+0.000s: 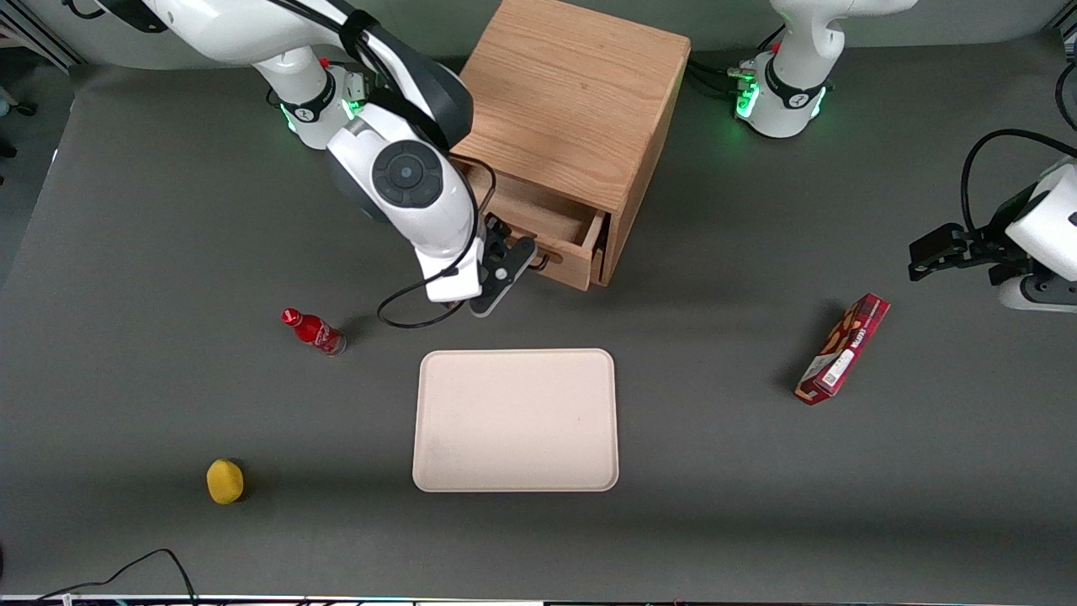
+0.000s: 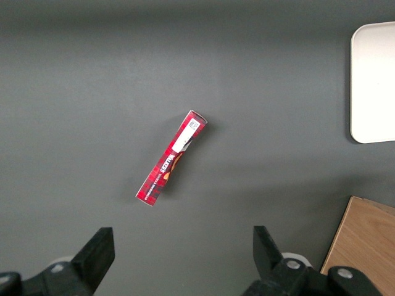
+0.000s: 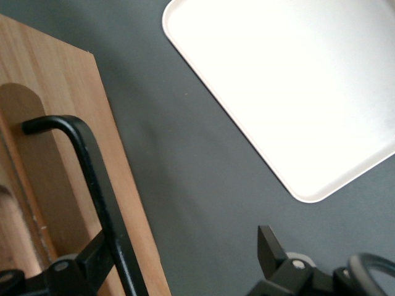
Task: Open upper drawer
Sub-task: 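Pull the upper drawer outward by its handle with the right gripper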
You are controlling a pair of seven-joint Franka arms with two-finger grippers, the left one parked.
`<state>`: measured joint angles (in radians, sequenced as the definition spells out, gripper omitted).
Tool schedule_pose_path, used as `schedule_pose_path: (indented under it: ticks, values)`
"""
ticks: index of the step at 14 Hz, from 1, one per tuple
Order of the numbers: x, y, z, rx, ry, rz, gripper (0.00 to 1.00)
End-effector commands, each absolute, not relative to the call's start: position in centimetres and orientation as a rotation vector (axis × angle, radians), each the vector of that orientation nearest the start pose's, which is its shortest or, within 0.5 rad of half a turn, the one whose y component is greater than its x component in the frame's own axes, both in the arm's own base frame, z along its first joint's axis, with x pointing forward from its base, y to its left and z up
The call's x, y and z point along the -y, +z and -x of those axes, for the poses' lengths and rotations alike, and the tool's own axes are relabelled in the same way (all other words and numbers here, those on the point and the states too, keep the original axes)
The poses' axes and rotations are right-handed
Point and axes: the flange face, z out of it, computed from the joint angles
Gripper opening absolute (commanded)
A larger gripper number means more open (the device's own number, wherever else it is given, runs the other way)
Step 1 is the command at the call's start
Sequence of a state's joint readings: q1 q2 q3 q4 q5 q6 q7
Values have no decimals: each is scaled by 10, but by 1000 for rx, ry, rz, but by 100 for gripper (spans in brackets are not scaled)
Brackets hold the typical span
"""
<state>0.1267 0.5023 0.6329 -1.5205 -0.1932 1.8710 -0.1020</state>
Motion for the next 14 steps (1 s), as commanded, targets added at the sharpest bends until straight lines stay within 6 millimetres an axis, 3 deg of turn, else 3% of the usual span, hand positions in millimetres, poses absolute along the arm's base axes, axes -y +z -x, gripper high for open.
schedule_pose_path:
  ticks: [1,6,10,14]
  values:
    - [-385,414,-574,1325,100,2770,100]
    - [-364,413,-605,1289,59,2781,100]
    - [-356,397,-622,1291,63,2794,100]
    - [-342,393,-645,1253,34,2805,100]
